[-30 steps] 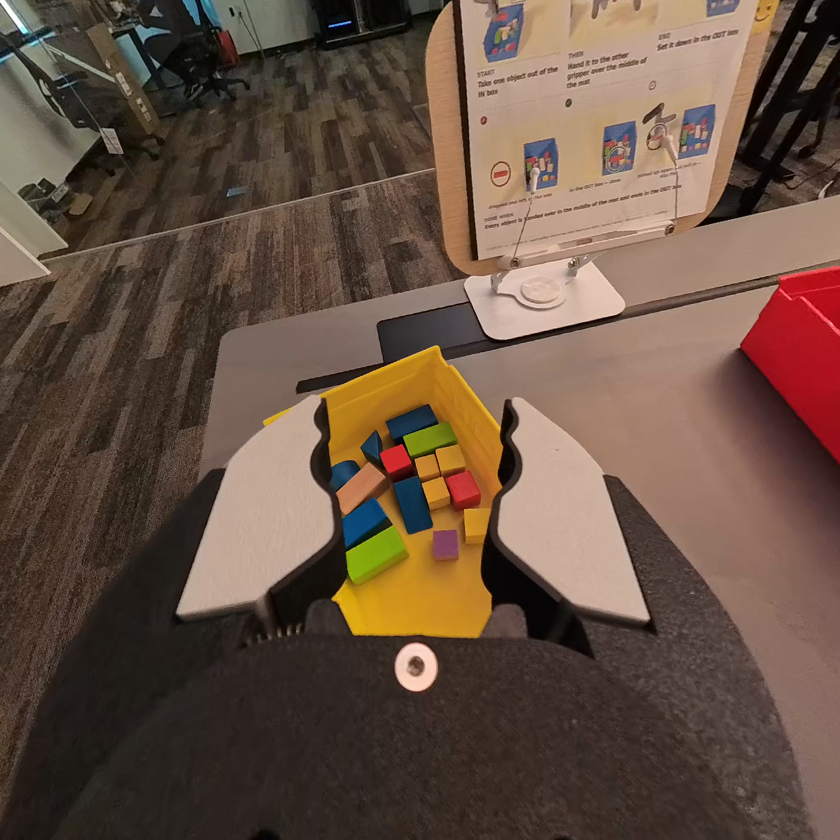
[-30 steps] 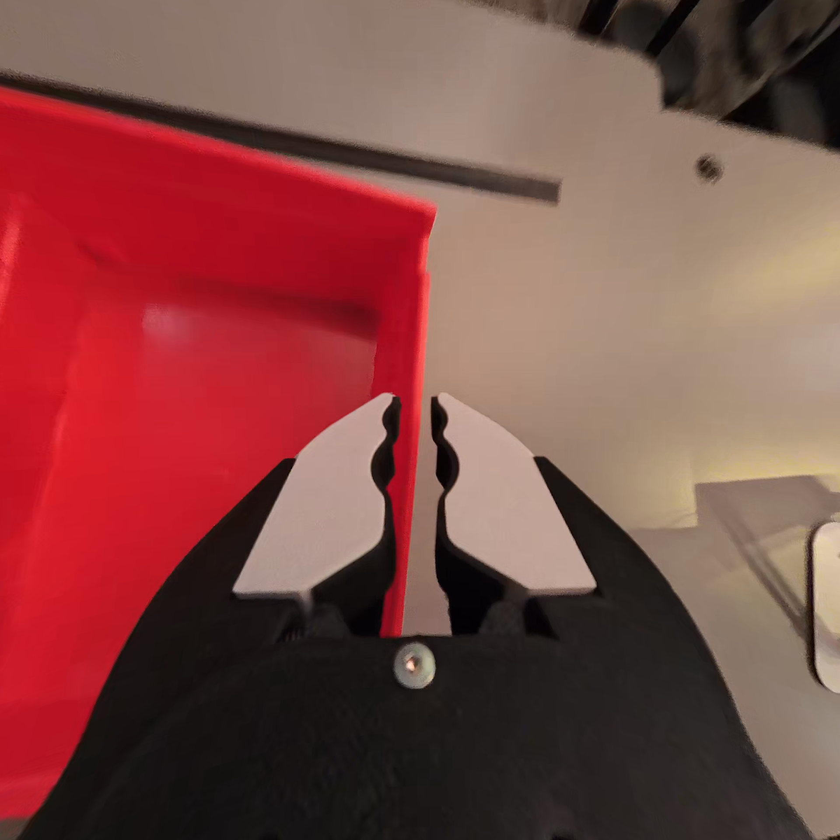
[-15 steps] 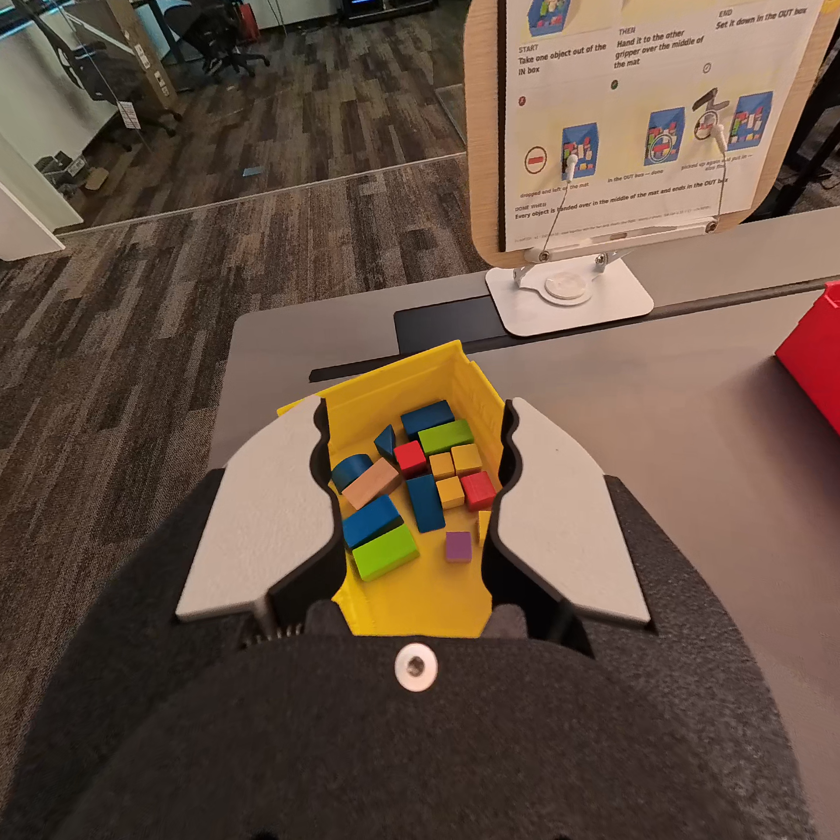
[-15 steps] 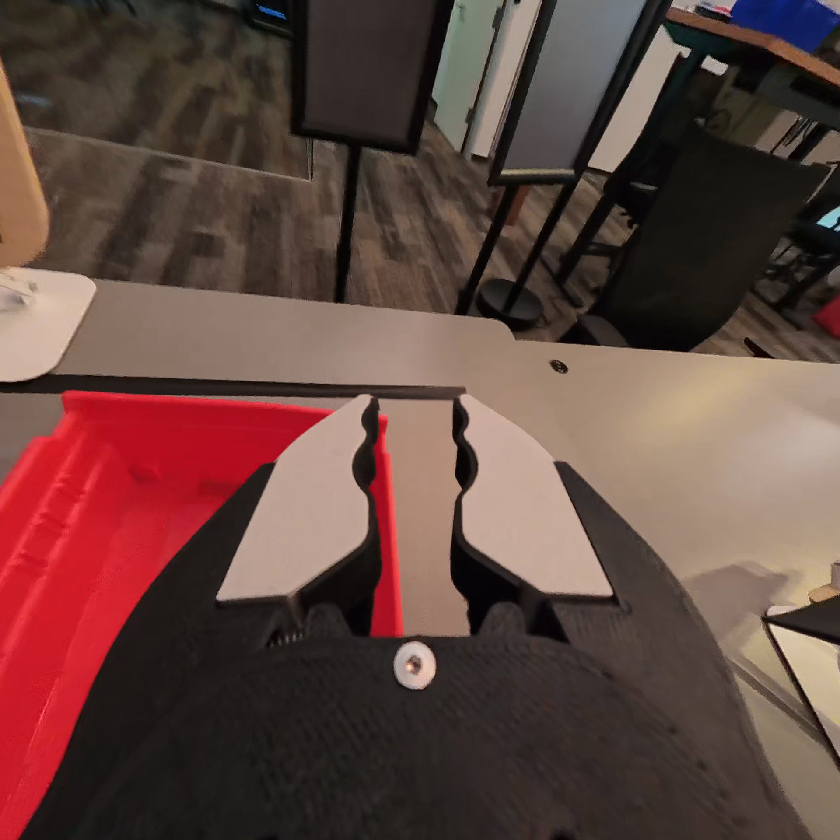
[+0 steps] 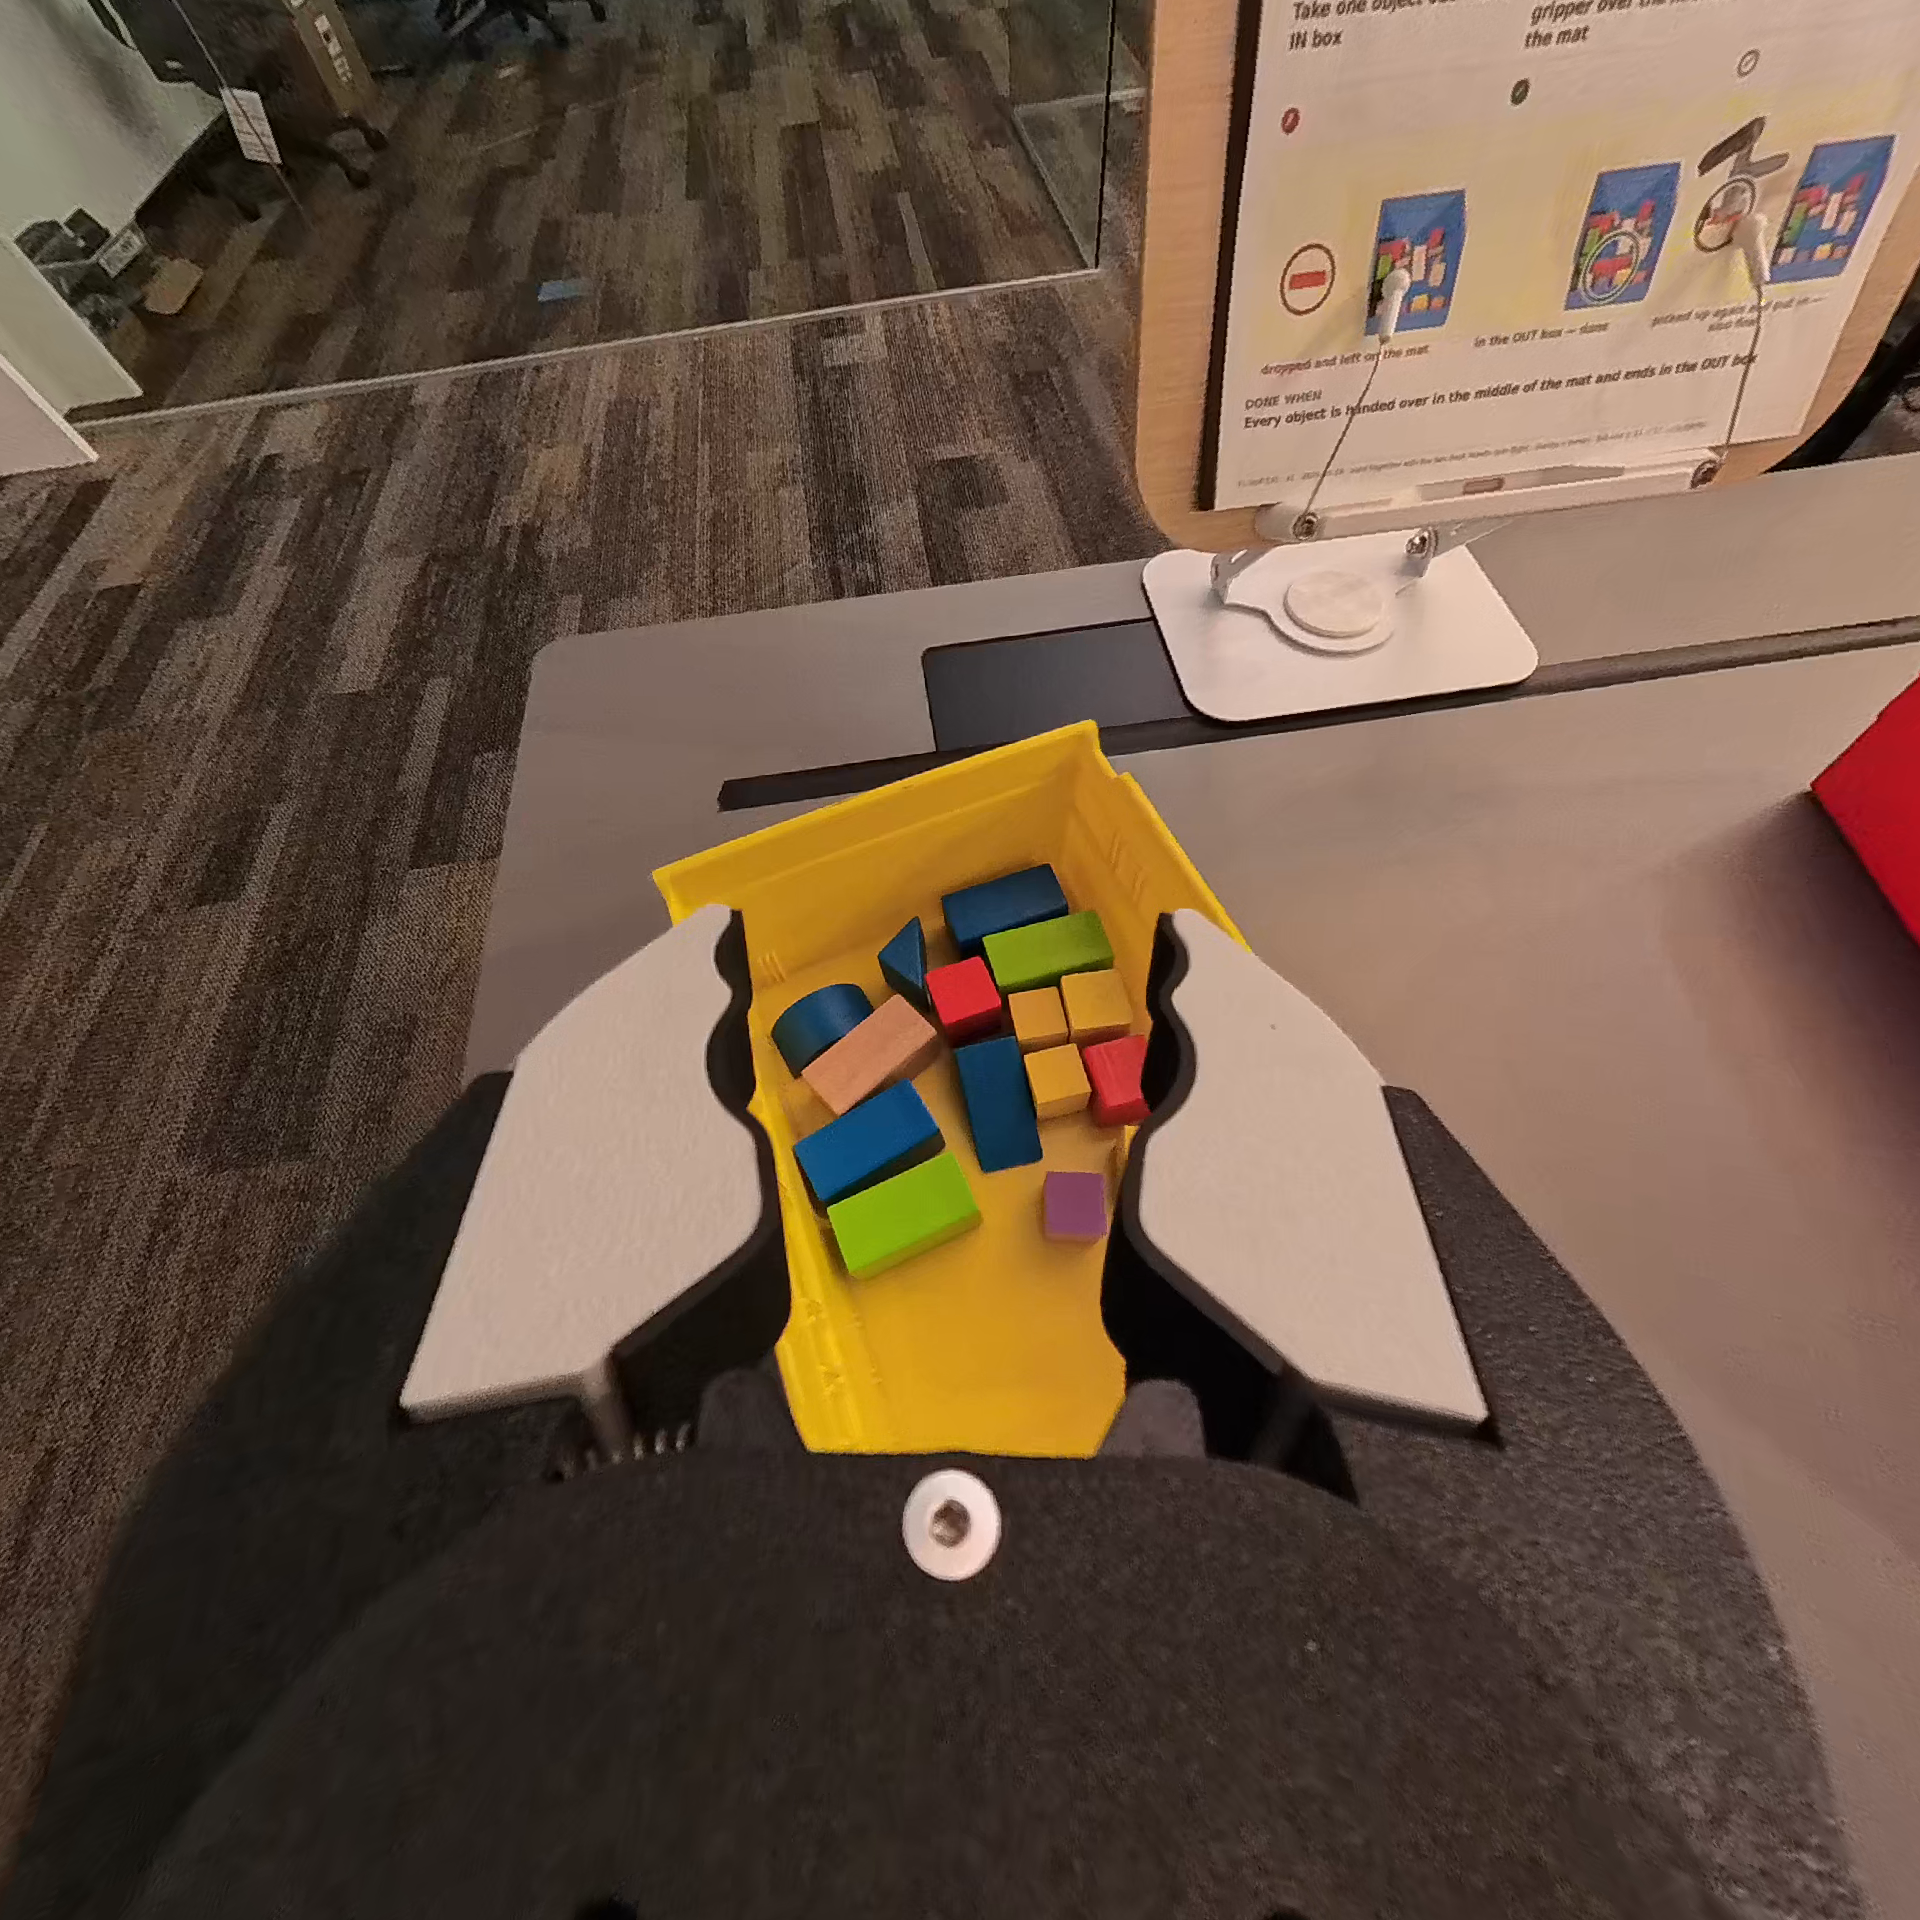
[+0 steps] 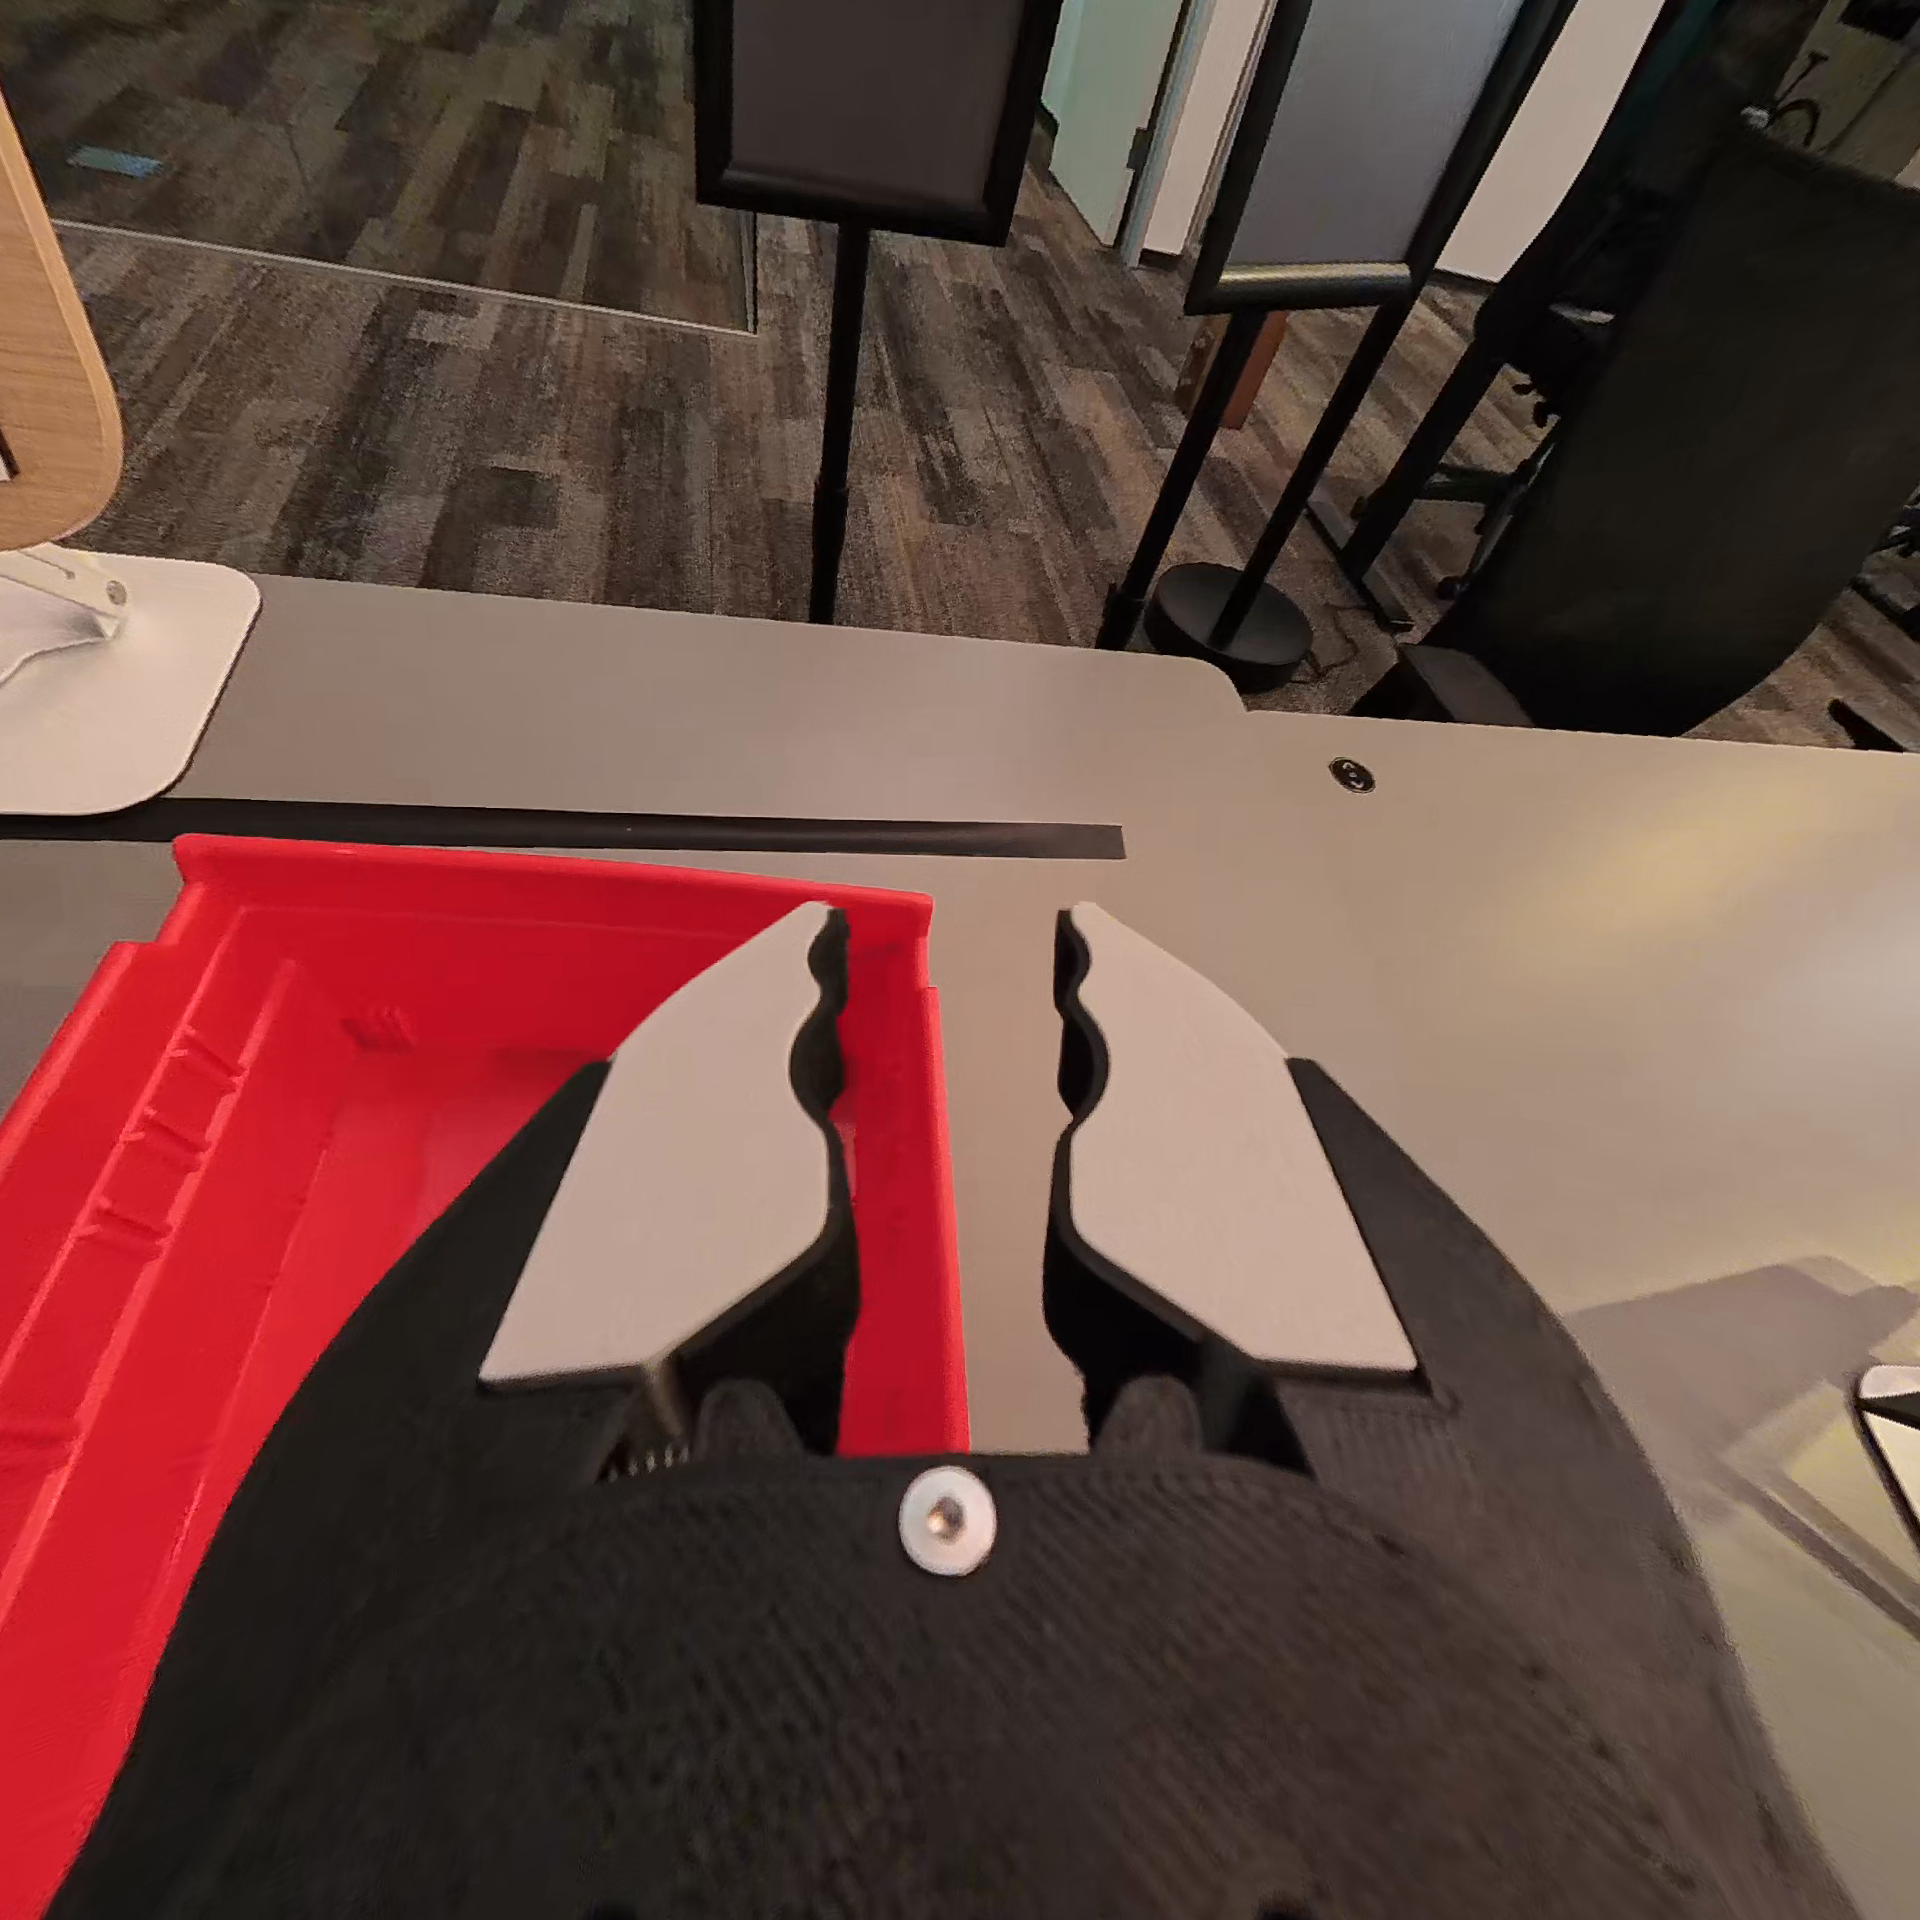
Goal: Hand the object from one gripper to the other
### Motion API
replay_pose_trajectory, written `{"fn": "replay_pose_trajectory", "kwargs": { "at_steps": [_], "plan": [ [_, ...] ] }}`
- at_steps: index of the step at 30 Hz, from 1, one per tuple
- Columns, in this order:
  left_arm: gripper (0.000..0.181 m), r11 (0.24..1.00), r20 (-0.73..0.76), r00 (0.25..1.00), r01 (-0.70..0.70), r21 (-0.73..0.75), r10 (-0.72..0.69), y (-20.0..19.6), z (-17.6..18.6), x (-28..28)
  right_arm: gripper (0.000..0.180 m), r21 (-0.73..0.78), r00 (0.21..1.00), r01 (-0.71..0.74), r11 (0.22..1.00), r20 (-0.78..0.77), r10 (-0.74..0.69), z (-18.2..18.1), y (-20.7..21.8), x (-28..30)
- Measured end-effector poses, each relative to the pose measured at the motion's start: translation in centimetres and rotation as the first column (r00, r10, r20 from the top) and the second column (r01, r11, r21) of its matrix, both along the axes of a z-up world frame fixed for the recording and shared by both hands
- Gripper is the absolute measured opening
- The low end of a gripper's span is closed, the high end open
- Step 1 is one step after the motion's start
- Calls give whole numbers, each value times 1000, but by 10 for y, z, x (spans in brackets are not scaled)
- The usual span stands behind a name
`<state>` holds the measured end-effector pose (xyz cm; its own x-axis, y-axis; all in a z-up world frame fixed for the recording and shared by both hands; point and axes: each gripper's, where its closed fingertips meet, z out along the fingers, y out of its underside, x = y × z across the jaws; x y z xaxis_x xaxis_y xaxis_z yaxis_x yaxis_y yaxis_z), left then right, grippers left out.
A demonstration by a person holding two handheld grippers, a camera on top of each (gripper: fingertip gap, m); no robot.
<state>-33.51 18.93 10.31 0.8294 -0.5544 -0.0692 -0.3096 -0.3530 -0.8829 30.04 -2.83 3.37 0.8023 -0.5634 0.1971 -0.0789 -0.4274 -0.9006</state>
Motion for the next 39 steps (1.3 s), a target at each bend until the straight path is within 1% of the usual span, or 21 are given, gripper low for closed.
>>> {"fn": "replay_pose_trajectory", "kwargs": {
  "at_steps": [3,6,8,10,13,17,20,22,24,27,32,36,39],
  "plan": [
    [70,999,-17,1000,11,-42,-12,7,-13,-5,42,2,998,-16,1000,-55,16,-4,-2,0],
    [69,987,-80,997,-25,-157,12,23,-44,-22,47,-21,996,-16,1000,-86,14,-14,-5,5],
    [70,970,-132,990,-85,-227,56,38,-66,-39,50,-50,995,-20,999,-94,16,-21,-5,7],
    [62,948,-161,984,-121,-293,76,49,-89,-51,51,-89,995,-25,996,-102,16,-27,-5,7],
    [55,924,-138,986,-135,-358,91,66,-114,-61,52,-101,993,-43,994,-111,32,-31,-2,4],
    [49,870,-107,989,-140,-473,101,73,-146,-69,52,-109,992,-57,992,-122,44,-34,0,2],
    [40,829,-85,992,-121,-546,88,72,-164,-70,52,-119,989,-62,991,-137,45,-38,0,2],
    [21,798,-103,993,-114,-592,65,67,-176,-70,52,-125,987,-66,990,-155,47,-41,-1,3],
    [11,772,-124,992,-99,-628,26,61,-185,-68,52,-132,984,-71,989,-169,48,-45,-1,3],
    [6,766,-170,985,-117,-632,10,61,-189,-66,52,-135,980,-80,988,-191,53,-49,-2,4],
    [4,795,-244,970,-145,-589,-4,68,-189,-61,52,-202,966,-87,976,-256,33,-71,-8,8],
    [4,820,-259,966,-133,-556,-19,76,-189,-49,50,-309,927,-159,938,-373,35,-101,-18,2],
    [3,830,-254,967,-121,-544,-26,81,-190,-40,50,-352,905,-199,915,-425,34,-112,-24,-3]
  ]
}}
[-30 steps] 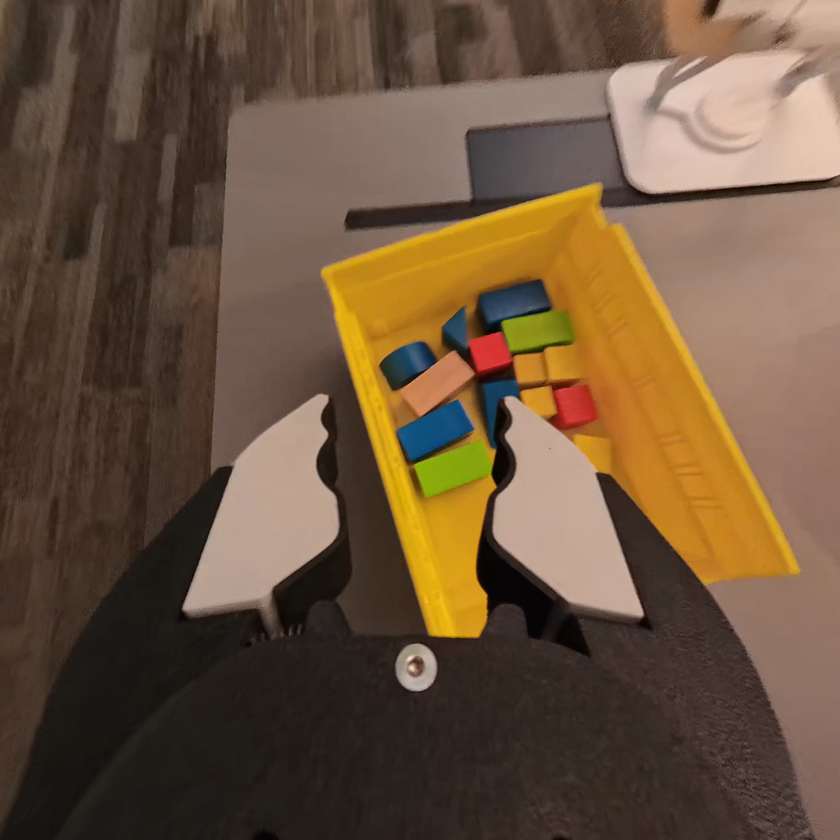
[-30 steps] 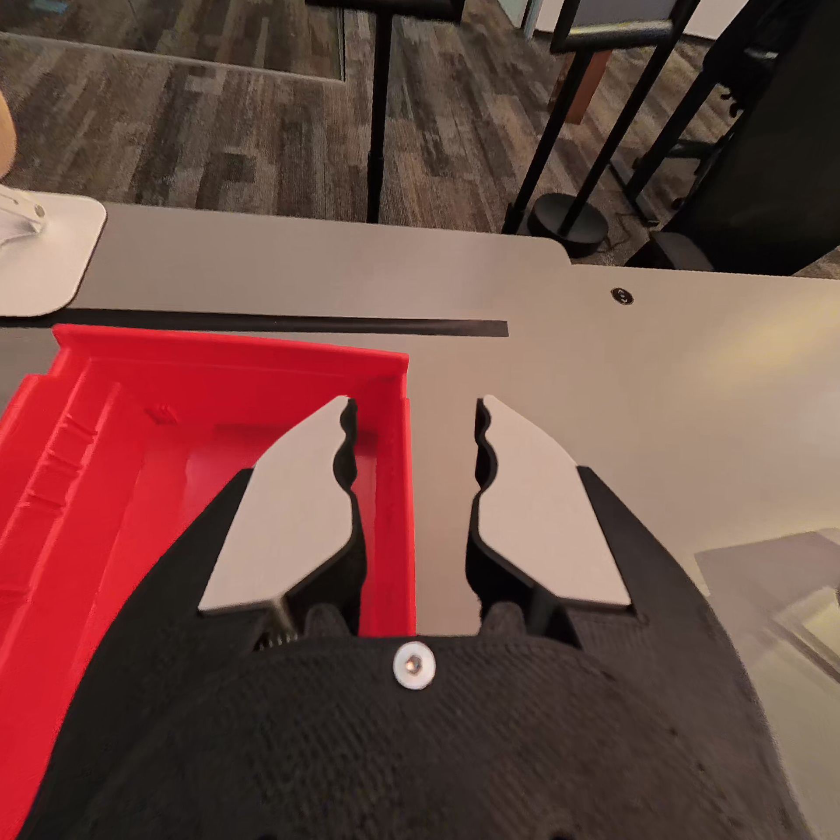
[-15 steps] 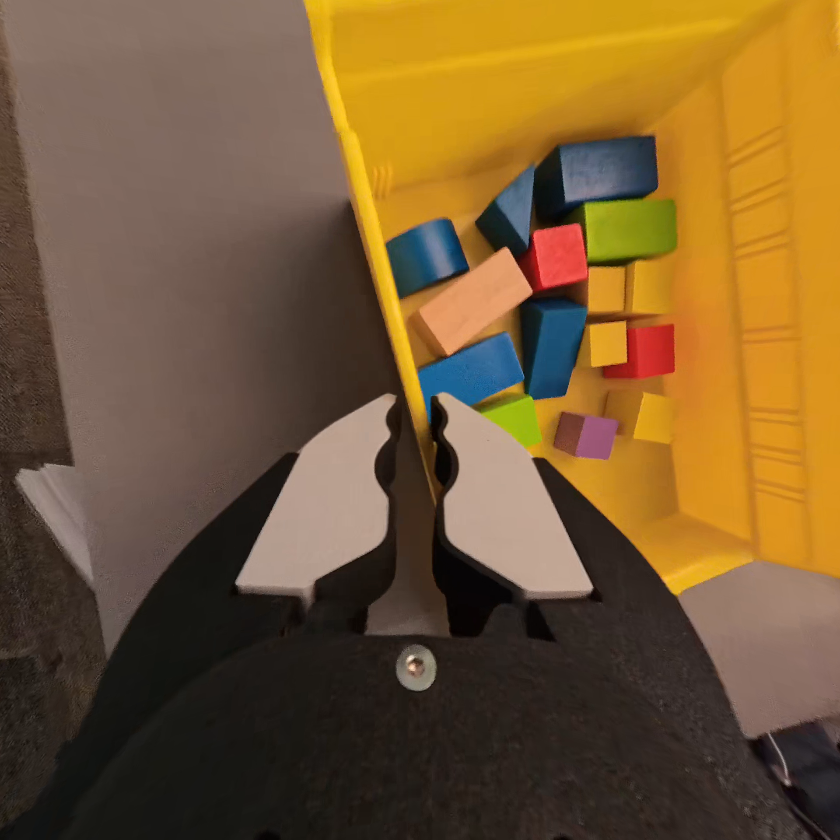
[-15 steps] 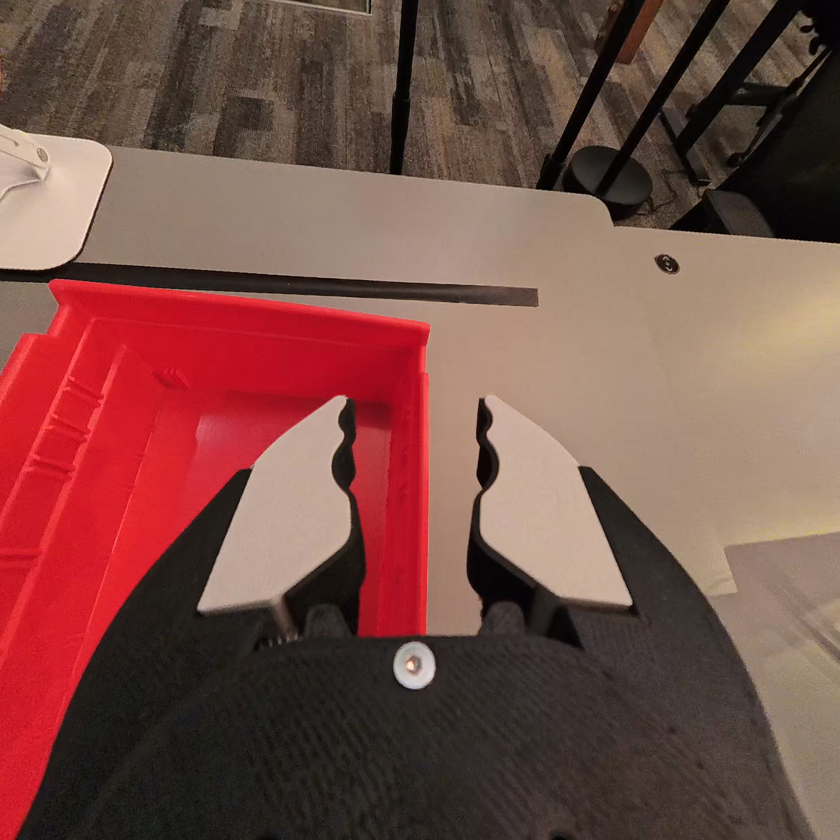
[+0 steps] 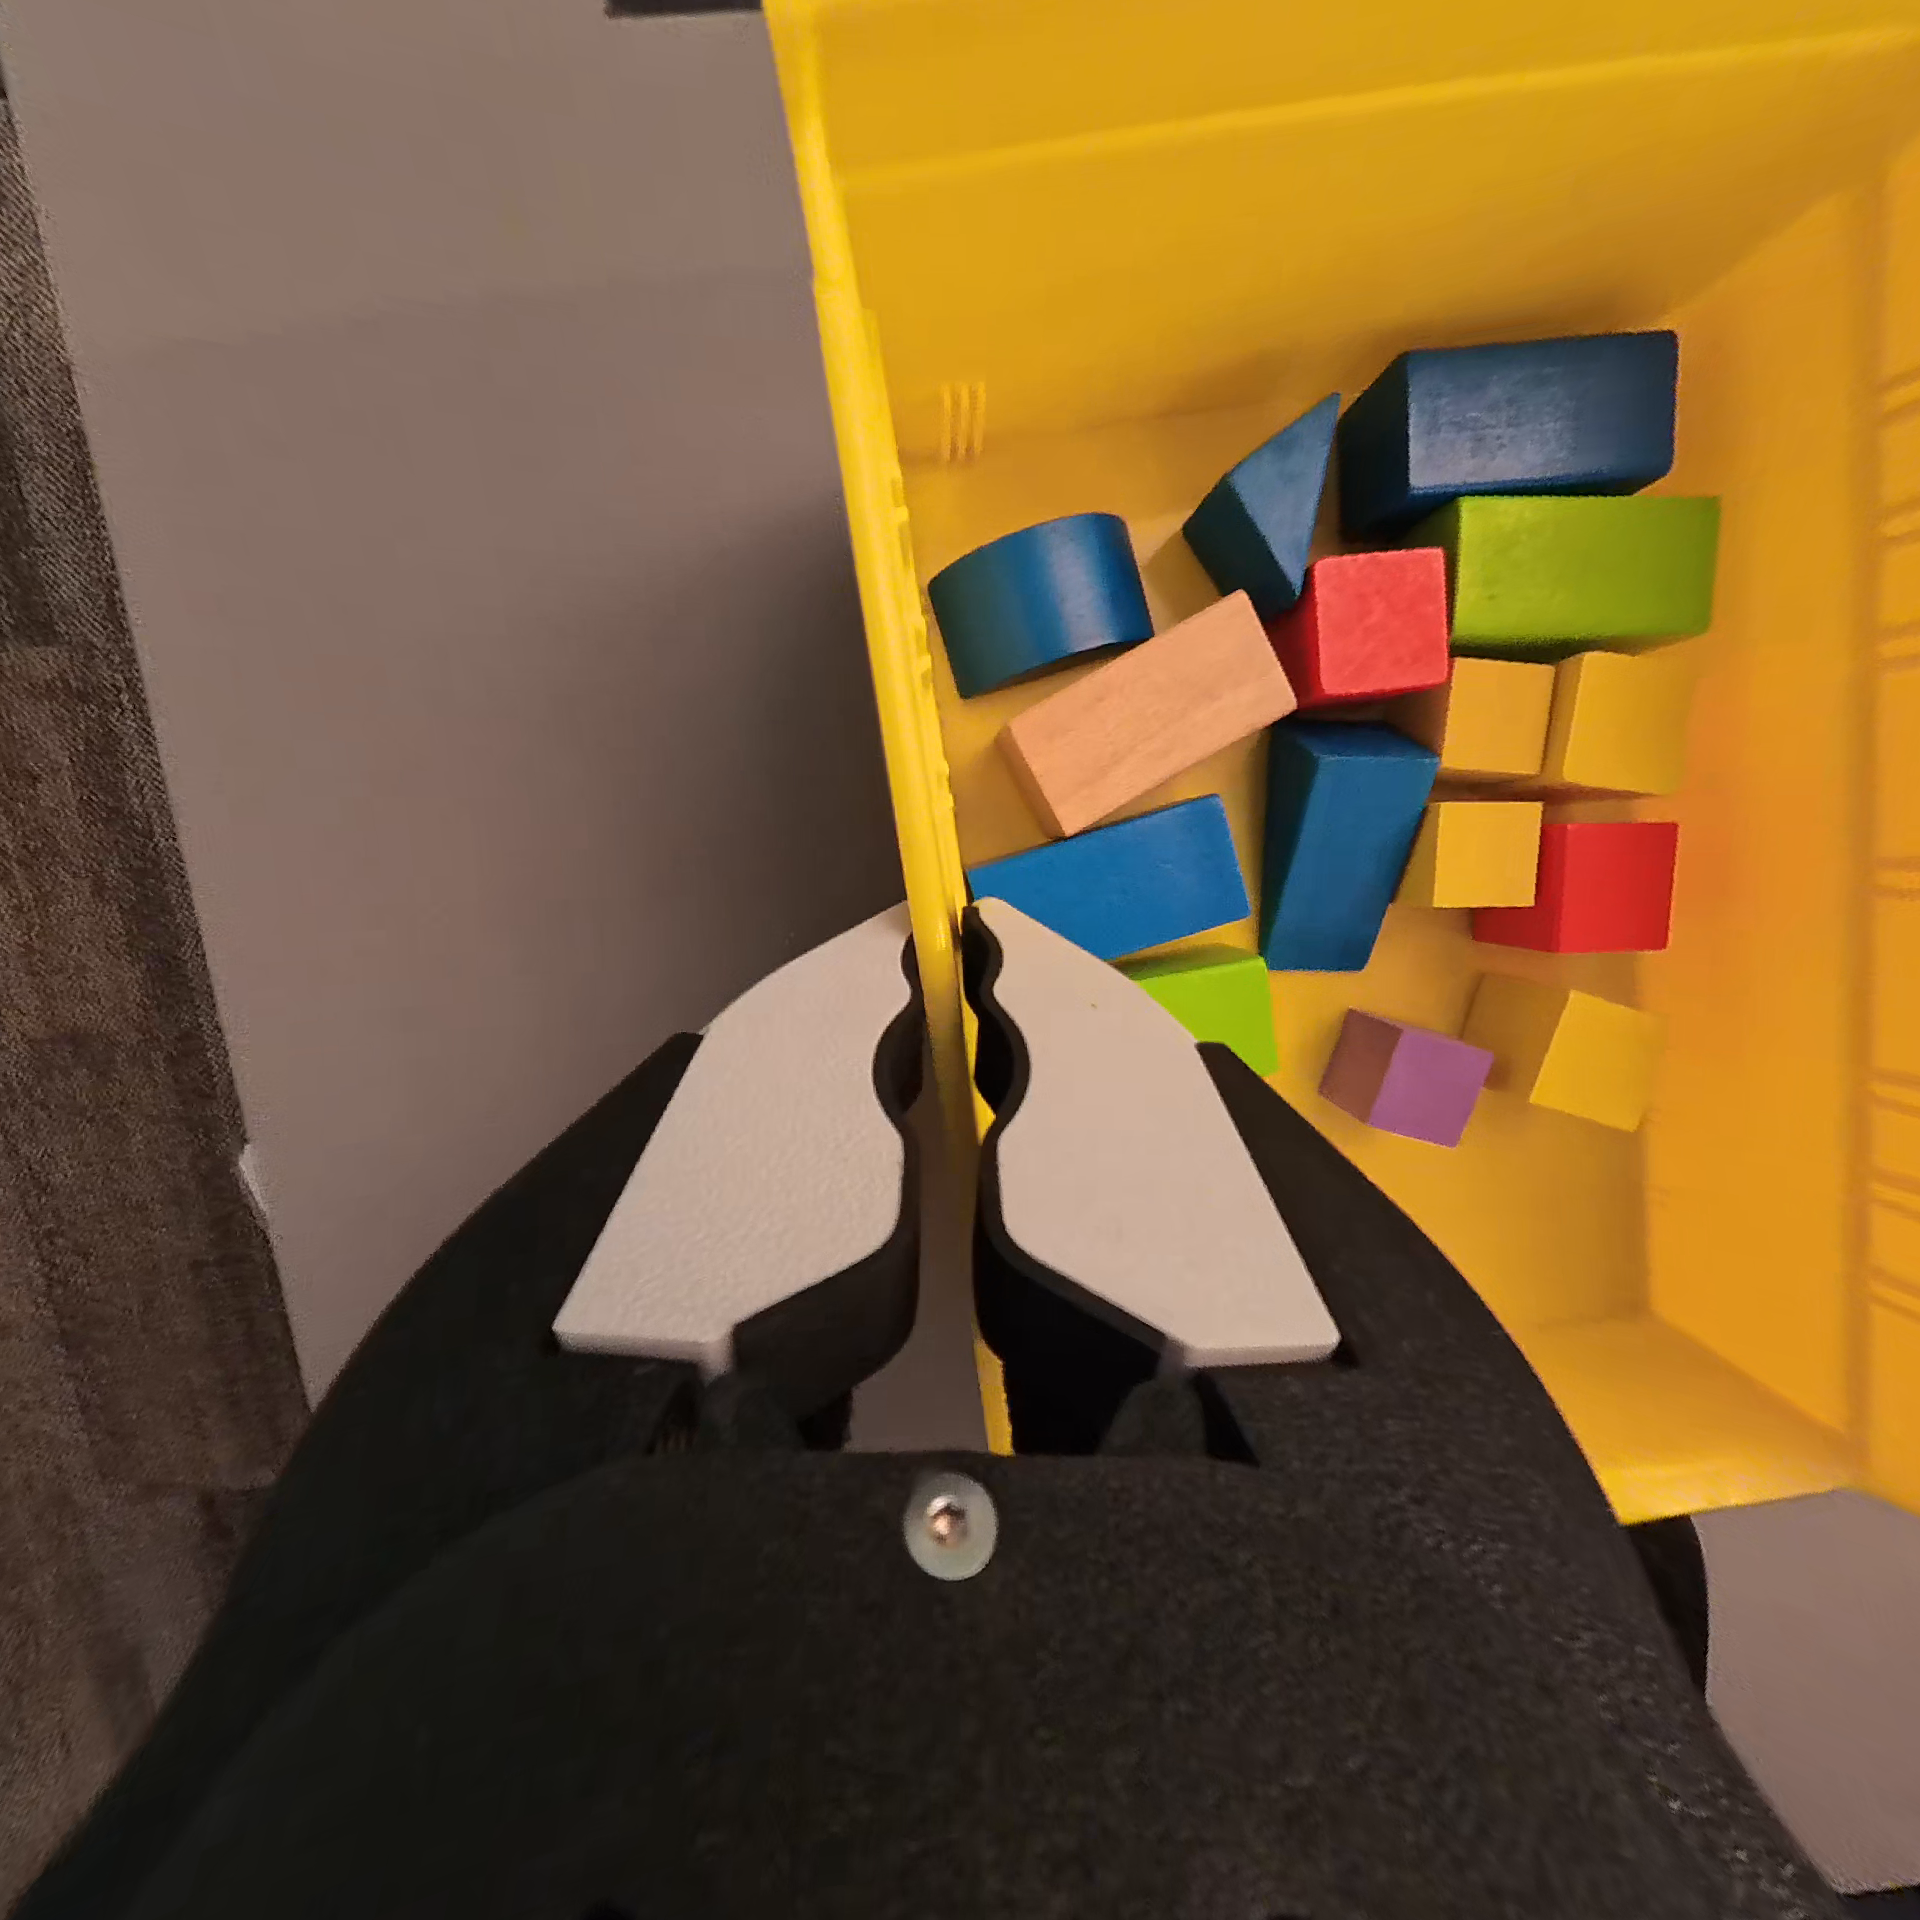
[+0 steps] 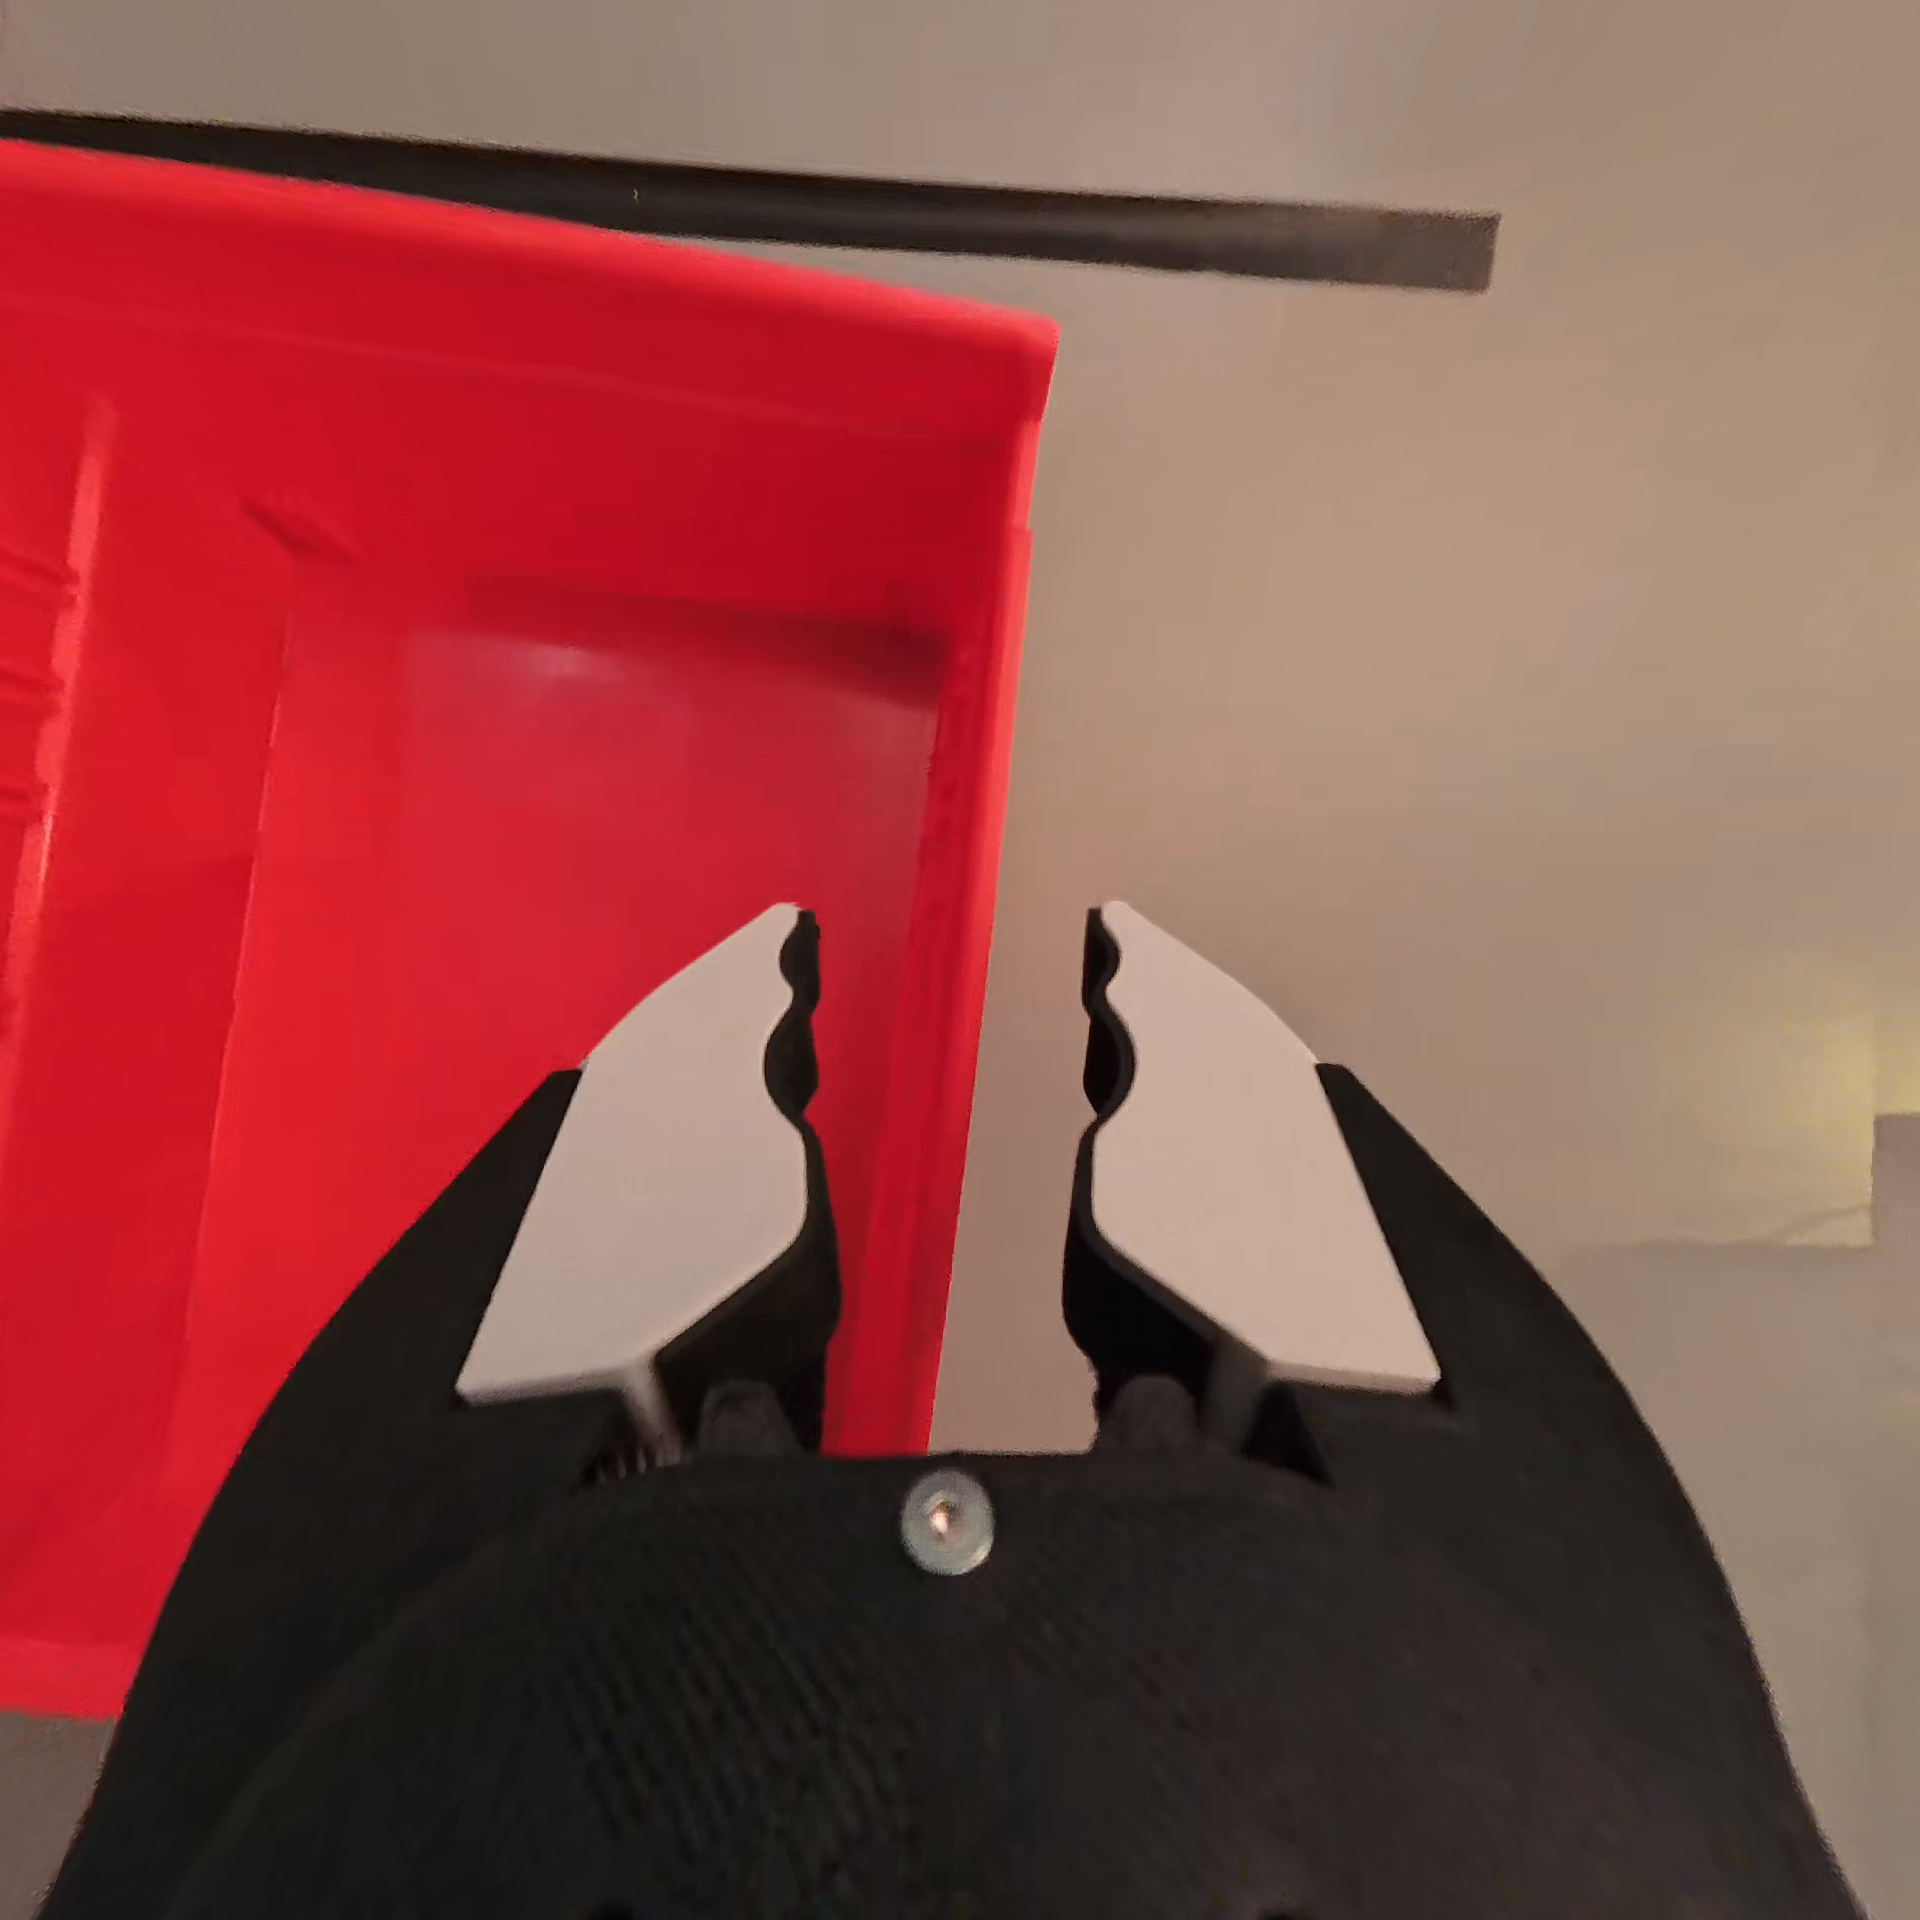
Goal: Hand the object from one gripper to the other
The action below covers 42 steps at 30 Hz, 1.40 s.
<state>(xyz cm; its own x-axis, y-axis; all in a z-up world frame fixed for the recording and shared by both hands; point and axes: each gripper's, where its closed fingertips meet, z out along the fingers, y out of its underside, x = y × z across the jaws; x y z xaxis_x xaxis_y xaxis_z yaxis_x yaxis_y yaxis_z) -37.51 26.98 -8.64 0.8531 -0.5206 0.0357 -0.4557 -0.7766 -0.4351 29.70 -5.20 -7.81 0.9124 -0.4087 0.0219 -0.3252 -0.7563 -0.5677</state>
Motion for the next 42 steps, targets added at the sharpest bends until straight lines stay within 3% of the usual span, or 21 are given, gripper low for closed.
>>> {"fn": "replay_pose_trajectory", "kwargs": {
  "at_steps": [7,10,15,26,31,37,42],
  "plan": [
    [3,1000,22,1000,0,2,-1,0,0,3,37,-120,991,-20,993,-137,4,-25,-9,-17],
    [3,1000,19,1000,2,1,-2,-1,0,4,8,-182,993,-12,983,-117,-10,-32,-18,-12],
    [3,1000,-8,1000,-3,-2,3,-2,0,5,5,-161,984,-34,986,-178,5,-37,-17,-12],
    [3,1000,8,1000,16,-1,-16,-3,-1,14,5,-134,983,-20,991,-186,-6,-37,-16,-6],
    [16,1000,69,997,25,5,-26,-3,6,18,13,-126,995,-5,992,-96,-7,-24,-14,0],
    [27,981,130,990,32,193,-58,7,43,27,24,-55,999,-7,998,36,9,7,-3,-1],
    [32,928,196,970,61,367,-141,11,81,47,28,-86,995,-11,996,98,19,10,0,-2]
  ]
}}
